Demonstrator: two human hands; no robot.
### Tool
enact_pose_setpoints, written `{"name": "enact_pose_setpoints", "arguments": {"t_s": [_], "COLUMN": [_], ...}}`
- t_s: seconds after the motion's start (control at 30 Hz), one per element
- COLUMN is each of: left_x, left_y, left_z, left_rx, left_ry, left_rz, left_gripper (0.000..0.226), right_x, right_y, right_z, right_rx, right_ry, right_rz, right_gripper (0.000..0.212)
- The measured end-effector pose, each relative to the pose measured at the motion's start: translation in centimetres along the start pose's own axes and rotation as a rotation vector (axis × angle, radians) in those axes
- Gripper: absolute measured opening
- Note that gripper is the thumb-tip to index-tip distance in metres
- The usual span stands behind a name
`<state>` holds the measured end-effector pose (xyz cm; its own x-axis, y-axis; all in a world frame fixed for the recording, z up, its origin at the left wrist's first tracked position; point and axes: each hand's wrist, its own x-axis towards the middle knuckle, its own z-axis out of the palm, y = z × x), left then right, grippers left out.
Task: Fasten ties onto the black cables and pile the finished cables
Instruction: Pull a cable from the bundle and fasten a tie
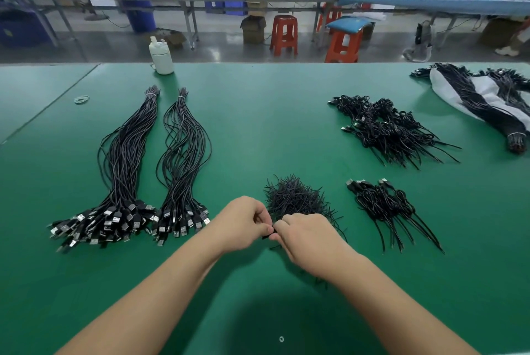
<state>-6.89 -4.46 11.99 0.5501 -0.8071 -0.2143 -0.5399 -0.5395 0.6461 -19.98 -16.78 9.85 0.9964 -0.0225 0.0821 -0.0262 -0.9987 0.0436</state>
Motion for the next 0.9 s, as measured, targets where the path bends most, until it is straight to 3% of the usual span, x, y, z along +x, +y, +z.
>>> {"name": "enact_pose_setpoints", "arguments": {"t_s": [0.1, 0.2, 0.33, 0.4, 0.73, 0.9], "left_x": [0.0, -0.1, -0.2, -0.4, -0.9, -0.9], "left_y": [0.3, 0.2, -0.1, -0.2, -0.3, -0.4], "left_z": [-0.1, -0.2, -0.7, -1.0, -1.7, -1.3], "left_rx": [0.116, 0.072, -0.507, -0.675, -1.001, -0.737], "left_ry": [0.002, 0.026, 0.026, -0.029, -0.273, -0.093], "left_rz": [0.036, 0.009, -0.103, -0.110, -0.142, 0.045], "left_gripper": [0.011, 0.015, 0.010, 0.007, 0.006, 0.011], "right_x": [0.1, -0.1, -0.3, -0.4, -0.1, 0.2], "right_y": [0.4, 1.0, 0.8, 1.0, 1.1, 0.5], "right_z": [-0.3, -0.1, 0.3, 0.2, -0.3, -0.4], "right_rx": [-0.036, -0.067, -0.009, 0.029, 0.341, 0.639], "right_ry": [0.081, 0.361, 0.645, 0.662, 0.618, 0.474], "right_rz": [-0.074, -0.059, -0.036, -0.075, -0.114, 0.107], "right_gripper": [0.035, 0.024, 0.017, 0.020, 0.025, 0.025]}}
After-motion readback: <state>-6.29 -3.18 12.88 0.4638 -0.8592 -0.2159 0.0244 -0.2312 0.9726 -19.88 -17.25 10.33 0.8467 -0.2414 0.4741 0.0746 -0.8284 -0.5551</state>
